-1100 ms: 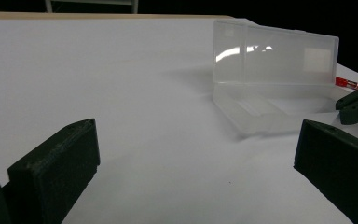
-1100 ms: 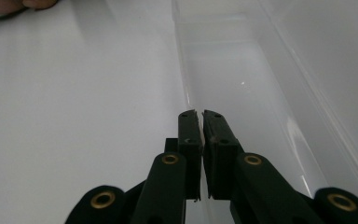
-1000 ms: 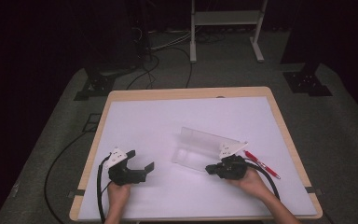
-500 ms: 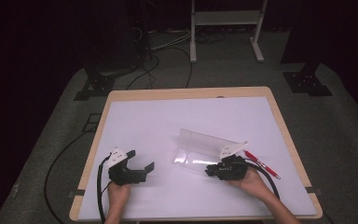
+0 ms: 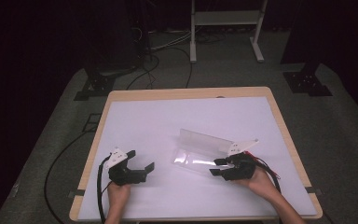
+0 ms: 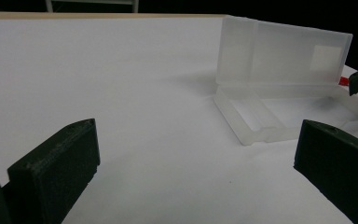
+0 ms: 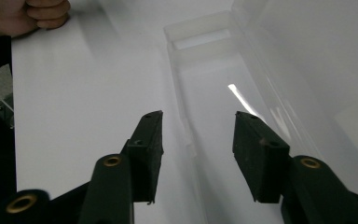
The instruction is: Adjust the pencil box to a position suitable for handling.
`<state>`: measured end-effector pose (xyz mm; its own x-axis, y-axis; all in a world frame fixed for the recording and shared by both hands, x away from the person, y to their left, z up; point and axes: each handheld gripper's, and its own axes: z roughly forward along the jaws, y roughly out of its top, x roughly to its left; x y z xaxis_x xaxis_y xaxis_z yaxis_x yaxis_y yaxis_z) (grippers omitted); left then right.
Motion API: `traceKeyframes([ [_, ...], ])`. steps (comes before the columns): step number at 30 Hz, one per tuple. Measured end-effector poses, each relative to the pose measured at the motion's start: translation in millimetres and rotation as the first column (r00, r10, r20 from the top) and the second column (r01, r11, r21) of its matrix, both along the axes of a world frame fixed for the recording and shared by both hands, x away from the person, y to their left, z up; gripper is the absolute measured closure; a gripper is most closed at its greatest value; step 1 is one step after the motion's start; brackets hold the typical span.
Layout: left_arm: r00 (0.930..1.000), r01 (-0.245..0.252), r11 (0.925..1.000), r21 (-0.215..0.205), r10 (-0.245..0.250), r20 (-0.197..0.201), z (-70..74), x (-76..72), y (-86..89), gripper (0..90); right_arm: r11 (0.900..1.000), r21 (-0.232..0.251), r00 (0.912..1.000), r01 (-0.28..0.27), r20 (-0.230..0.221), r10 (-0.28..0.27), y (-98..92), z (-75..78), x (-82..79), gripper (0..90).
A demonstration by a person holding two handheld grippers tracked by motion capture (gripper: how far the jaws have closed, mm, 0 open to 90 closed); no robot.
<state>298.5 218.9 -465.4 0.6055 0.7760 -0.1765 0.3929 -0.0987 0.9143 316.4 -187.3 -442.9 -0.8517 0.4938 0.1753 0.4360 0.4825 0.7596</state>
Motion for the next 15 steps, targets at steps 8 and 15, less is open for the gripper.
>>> traceKeyframes([
  [8, 1.0, -0.002, 1.0, -0.002, 0.002, -0.001, 0.0, 0.3, -0.1, 0.0, 0.999, 0.007, 0.9989, 0.04, 0.026, -0.04, -15.2, 9.4, -5.5, 40.3],
  [15, 1.0, 0.003, 1.0, 0.004, -0.003, 0.002, 0.1, -0.2, -0.1, 0.0, 0.995, 0.027, 0.9947, 0.091, 0.046, -0.092, -37.1, 16.9, -11.8, 38.9],
])
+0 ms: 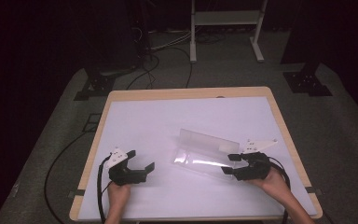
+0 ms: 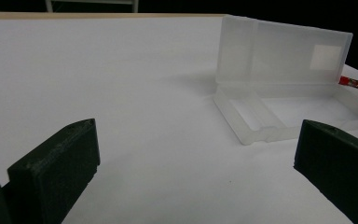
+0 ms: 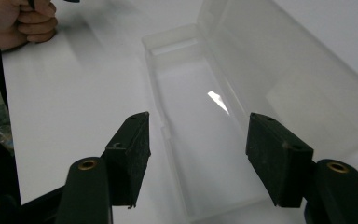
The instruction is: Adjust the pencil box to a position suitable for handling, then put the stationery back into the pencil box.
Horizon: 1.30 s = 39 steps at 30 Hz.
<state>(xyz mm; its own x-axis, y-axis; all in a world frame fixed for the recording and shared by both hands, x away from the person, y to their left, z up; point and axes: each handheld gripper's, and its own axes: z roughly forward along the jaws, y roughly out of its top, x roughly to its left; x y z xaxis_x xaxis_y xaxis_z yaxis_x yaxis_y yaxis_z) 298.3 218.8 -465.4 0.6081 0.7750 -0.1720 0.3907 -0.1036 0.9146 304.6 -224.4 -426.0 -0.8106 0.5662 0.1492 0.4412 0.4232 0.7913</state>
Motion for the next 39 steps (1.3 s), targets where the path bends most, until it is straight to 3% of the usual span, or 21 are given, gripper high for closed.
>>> traceKeyframes([
  [7, 1.0, -0.003, 1.0, 0.002, 0.003, -0.002, -0.1, 0.2, -0.2, 0.0, 0.997, 0.021, 0.9968, 0.071, 0.035, -0.072, -31.2, 11.8, -9.7, 38.2],
  [17, 1.0, -0.003, 1.0, 0.002, 0.003, -0.002, -0.1, 0.1, -0.3, 0.0, 0.993, 0.015, 0.992, 0.117, 0.046, -0.118, -48.8, 10.9, -12.2, 40.0],
  [32, 1.0, -0.006, 1.0, 0.004, 0.006, -0.004, 0.0, 0.1, -0.7, 0.0, 0.976, -0.038, 0.9768, 0.214, 0.01, -0.214, -87.6, -10.0, -8.0, 44.6],
  [39, 1.0, -0.008, 1.0, 0.003, 0.008, -0.005, -0.1, -0.1, -1.0, 0.0, 0.971, -0.068, 0.9733, 0.229, 0.008, -0.229, -94.6, -19.0, -6.0, 47.6],
])
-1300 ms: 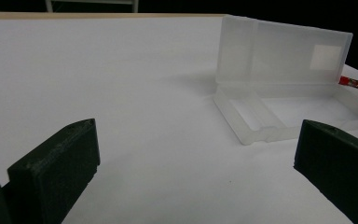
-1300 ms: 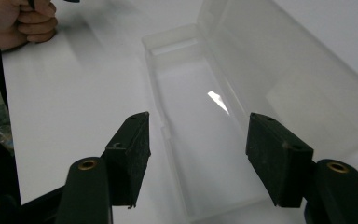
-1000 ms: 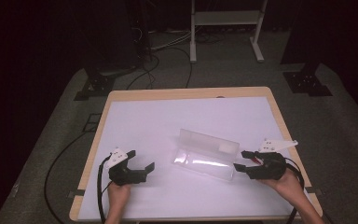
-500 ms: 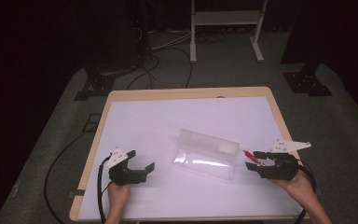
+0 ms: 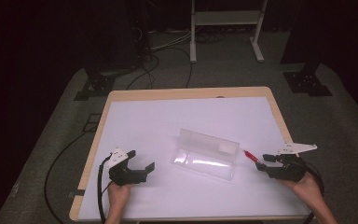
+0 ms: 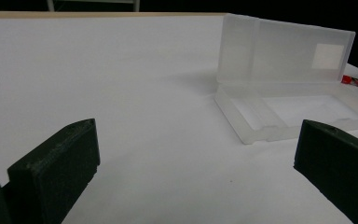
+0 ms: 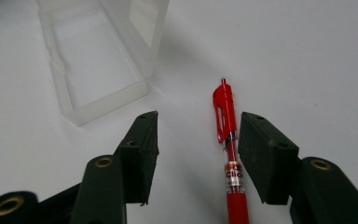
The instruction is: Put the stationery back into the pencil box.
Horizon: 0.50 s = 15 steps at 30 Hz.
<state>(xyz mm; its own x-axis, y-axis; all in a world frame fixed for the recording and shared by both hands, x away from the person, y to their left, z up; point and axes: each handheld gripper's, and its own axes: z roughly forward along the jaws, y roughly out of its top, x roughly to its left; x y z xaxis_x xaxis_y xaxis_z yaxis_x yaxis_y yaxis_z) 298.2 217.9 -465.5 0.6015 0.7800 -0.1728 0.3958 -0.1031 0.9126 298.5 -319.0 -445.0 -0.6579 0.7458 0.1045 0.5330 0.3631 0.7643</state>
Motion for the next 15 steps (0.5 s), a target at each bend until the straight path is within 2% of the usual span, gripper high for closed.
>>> traceKeyframes([
  [15, 1.0, 0.0, 1.0, 0.001, 0.0, -0.001, 0.0, 0.2, 0.3, 0.0, 0.997, -0.074, 0.9987, 0.035, -0.034, -0.038, -5.6, -13.5, 9.3, 58.8],
])
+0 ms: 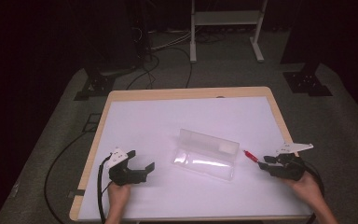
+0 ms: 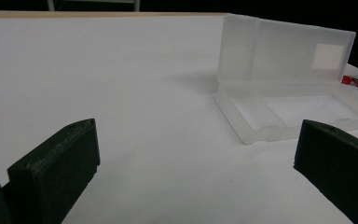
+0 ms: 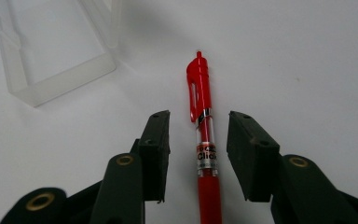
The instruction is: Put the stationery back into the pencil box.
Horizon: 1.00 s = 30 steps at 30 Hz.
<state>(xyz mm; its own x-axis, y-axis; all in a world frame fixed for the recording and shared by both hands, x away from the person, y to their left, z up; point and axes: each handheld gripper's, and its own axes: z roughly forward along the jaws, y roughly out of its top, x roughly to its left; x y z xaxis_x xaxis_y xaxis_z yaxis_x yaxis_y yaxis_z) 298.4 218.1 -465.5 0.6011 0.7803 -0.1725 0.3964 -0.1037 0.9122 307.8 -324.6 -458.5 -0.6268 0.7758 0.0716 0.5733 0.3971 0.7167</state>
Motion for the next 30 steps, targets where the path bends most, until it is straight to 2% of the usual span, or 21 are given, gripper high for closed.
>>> traceKeyframes([
  [20, 1.0, -0.001, 1.0, -0.002, 0.001, -0.001, 0.0, 0.0, 0.2, 0.0, 0.999, -0.044, 0.9995, 0.015, -0.027, -0.016, 1.7, -11.6, 5.5, 72.5],
  [24, 1.0, -0.002, 1.0, -0.002, 0.002, -0.002, 0.0, 0.1, 0.2, 0.0, 0.999, -0.053, 0.9998, 0.015, -0.009, -0.016, 1.6, -12.4, 4.6, 77.6],
  [30, 1.0, -0.001, 1.0, -0.002, 0.001, -0.001, 0.0, 0.0, 0.2, 0.0, 0.999, -0.043, 0.9999, 0.016, -0.004, -0.016, 0.6, -13.1, 4.5, 78.5],
])
